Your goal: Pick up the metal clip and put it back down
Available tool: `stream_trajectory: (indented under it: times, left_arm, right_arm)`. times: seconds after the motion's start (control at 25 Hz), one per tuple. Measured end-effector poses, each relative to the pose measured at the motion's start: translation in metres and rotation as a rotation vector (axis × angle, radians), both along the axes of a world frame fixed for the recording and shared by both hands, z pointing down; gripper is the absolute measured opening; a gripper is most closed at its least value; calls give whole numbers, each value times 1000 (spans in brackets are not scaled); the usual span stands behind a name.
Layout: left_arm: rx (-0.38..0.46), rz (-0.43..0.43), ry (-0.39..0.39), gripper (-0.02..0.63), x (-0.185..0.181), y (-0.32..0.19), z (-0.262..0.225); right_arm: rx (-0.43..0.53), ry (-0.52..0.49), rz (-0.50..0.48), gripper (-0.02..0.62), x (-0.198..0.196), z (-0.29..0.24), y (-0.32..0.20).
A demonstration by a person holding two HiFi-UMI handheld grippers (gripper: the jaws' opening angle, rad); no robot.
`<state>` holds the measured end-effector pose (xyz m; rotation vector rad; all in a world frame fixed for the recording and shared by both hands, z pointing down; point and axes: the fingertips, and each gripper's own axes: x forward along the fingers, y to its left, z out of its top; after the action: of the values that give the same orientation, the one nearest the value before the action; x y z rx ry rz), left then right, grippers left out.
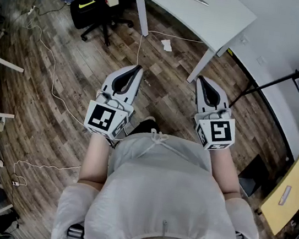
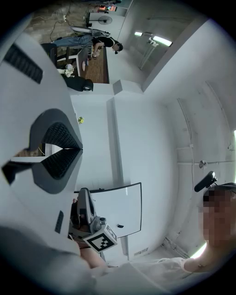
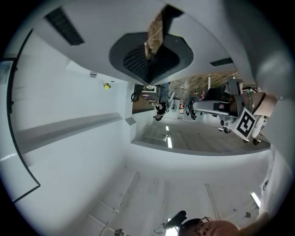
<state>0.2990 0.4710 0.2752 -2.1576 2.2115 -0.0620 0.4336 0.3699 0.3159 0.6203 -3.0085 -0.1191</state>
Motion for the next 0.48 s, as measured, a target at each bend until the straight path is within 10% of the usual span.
stream_trajectory:
  times: [0.48]
  left_arm:
    - [-19, -8, -19, 18, -9, -5, 8]
  right_arm:
    - [-32, -6, 19, 2, -3, 7, -9]
